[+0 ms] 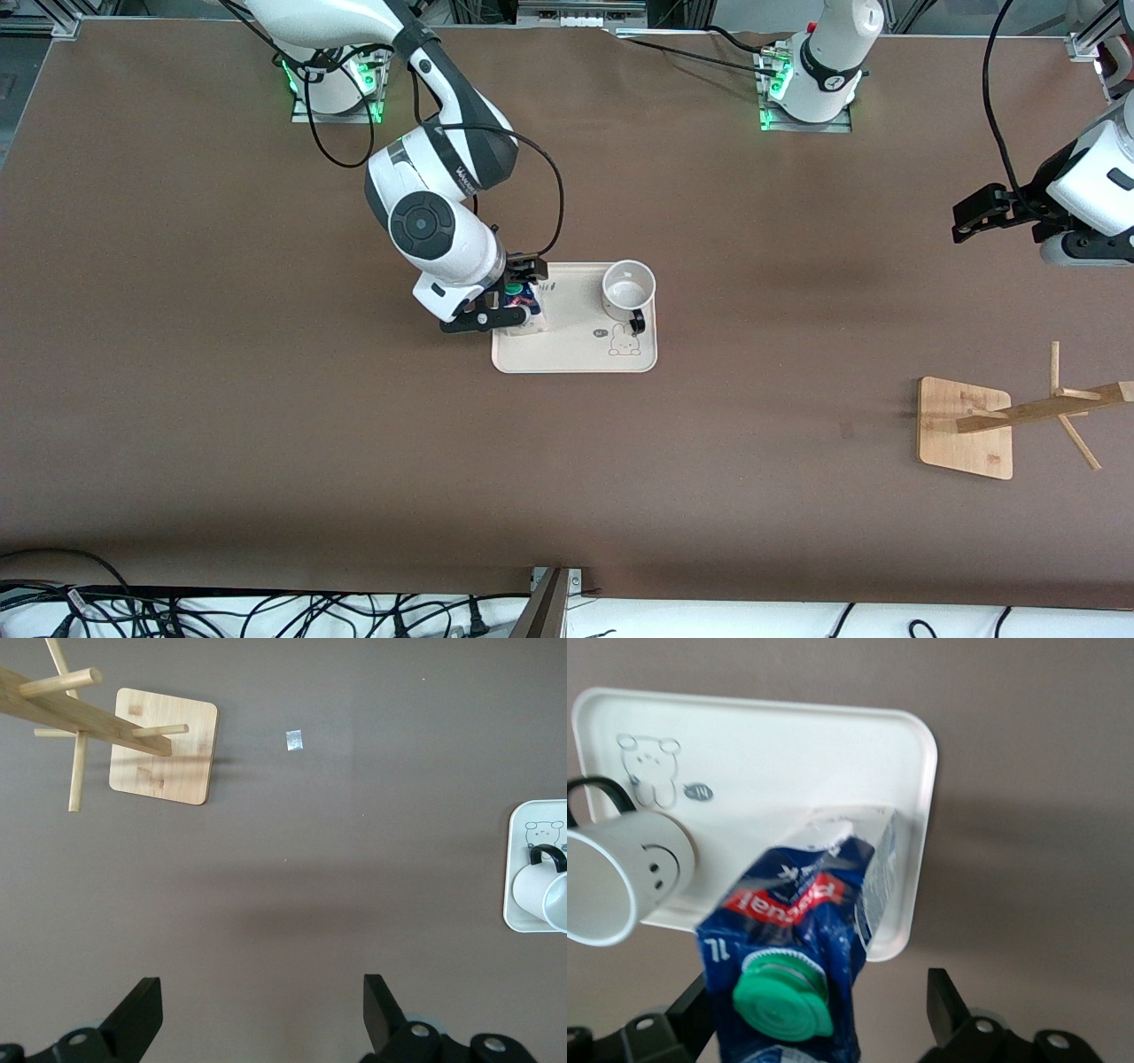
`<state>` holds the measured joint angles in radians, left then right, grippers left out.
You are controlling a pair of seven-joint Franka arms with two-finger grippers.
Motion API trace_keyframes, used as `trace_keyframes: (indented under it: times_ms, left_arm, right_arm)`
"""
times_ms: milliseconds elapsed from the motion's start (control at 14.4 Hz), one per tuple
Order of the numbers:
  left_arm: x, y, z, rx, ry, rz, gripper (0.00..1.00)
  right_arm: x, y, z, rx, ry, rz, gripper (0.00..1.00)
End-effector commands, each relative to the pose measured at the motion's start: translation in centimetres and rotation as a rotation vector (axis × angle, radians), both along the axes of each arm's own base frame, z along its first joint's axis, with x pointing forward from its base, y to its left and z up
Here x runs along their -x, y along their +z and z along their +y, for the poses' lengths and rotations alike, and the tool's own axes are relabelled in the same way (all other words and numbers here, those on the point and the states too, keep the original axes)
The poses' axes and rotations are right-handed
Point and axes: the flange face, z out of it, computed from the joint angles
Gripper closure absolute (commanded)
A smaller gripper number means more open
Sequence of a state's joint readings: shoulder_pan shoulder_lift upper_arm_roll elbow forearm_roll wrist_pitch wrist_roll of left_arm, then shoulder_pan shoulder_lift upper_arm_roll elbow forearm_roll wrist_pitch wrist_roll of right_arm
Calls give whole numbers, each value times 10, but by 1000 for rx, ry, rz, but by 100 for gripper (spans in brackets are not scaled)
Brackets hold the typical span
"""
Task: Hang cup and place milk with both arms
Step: 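Close the right gripper on the milk carton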
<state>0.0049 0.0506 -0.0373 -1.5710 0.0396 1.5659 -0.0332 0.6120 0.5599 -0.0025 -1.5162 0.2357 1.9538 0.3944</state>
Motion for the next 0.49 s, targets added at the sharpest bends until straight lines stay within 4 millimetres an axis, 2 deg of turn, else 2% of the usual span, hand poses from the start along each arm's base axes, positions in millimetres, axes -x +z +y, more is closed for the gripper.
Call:
trace_keyframes:
  times_ms: [0, 139, 208, 347, 417]
  left_arm:
    - [0, 7, 0, -5, -17, 3, 0]
    - [0, 7, 0, -3, -17, 3, 0]
    - [0, 7, 0, -3, -17, 3, 0]
    - [0, 7, -1, -3, -18, 3, 0]
    - [0, 7, -1, -3, -18, 3, 0]
  right_arm:
    - [5, 2, 0, 7, 34, 12, 0]
    - [4, 3, 0, 2, 41, 8, 0]
    - [3, 4, -1, 1, 43, 5, 13]
    - [2, 5, 0, -4, 57, 0, 48]
    - [2, 6, 0, -6, 56, 0, 58]
